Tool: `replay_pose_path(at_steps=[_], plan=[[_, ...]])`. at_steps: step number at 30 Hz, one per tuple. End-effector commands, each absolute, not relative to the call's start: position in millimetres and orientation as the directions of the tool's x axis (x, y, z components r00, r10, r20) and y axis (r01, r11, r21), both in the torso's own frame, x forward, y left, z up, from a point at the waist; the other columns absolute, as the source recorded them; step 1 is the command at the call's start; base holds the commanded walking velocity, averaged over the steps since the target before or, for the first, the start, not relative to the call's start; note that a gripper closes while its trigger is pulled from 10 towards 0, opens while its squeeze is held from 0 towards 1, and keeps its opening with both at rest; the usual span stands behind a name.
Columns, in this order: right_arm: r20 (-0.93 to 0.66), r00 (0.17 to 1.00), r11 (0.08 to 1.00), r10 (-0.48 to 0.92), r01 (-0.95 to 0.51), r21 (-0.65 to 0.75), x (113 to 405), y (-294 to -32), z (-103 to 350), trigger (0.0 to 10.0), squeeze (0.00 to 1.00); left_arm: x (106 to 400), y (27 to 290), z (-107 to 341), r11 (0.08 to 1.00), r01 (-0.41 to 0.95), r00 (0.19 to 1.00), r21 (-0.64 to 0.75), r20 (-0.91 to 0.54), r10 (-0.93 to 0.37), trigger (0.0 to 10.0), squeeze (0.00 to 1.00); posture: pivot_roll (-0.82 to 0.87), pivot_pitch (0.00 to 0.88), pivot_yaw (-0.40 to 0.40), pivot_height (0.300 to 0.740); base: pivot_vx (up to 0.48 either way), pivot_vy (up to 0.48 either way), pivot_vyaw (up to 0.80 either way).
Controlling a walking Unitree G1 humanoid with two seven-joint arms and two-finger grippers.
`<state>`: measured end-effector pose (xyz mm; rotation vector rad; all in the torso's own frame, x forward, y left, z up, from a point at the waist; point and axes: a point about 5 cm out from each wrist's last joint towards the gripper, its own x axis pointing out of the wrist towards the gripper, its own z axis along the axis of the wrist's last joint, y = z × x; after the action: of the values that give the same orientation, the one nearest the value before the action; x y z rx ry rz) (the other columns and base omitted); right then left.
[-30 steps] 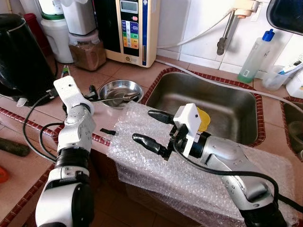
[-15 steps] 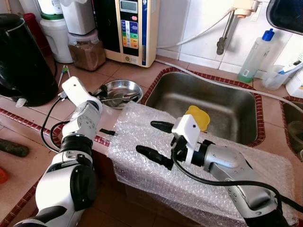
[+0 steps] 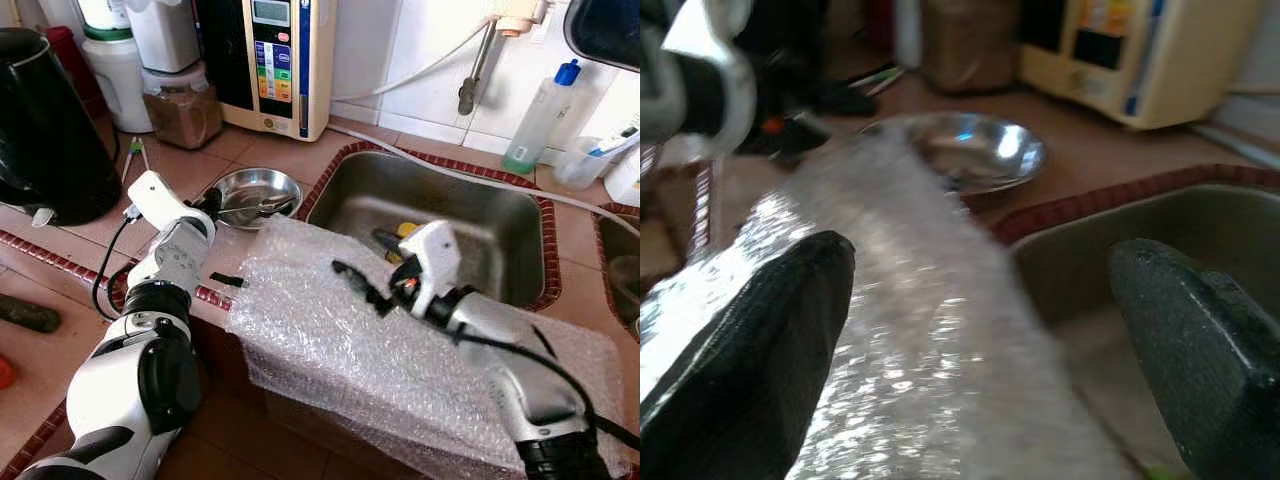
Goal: Kitchen organization
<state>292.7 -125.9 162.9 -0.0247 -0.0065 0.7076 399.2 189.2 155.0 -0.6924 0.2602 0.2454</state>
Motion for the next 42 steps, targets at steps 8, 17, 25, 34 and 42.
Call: replay_pose_path(at_steps=[8,17,25,34,42], plan=[[-0.033,0.722,0.720,0.691,-0.692,-0.056,290,-138,162,10.0,0.00,402,191,164,0.745,-0.279,0.950,-0.606,-0.285,0.125,0.0,0.00,-0.11,0.020,0.026,0.740,0.000,0.000,0.00],[-0.060,0.566,0.564,0.822,-0.825,-0.043,276,-133,171,10.0,0.00,405,196,175,0.718,-0.273,0.959,-0.641,-0.239,0.151,0.0,0.00,-0.11,0.020,0.034,0.740,0.000,0.000,0.00],[-0.105,0.463,0.462,0.880,-0.886,-0.035,267,-137,174,10.0,0.00,405,198,178,0.701,-0.273,0.960,-0.659,-0.228,0.159,0.0,0.00,-0.11,0.014,0.035,0.740,0.000,0.000,0.00],[-0.097,0.454,0.454,0.886,-0.891,-0.031,271,-135,177,10.0,0.00,407,195,191,0.658,-0.206,0.978,-0.724,-0.141,0.151,0.0,0.00,-0.10,0.009,0.032,0.740,0.000,0.000,0.00],[-0.003,0.551,0.551,0.835,-0.834,-0.030,278,-123,180,10.0,0.00,406,191,196,0.622,-0.137,0.989,-0.771,-0.073,0.128,0.0,0.00,-0.10,0.010,0.031,0.740,0.000,0.000,0.00]])
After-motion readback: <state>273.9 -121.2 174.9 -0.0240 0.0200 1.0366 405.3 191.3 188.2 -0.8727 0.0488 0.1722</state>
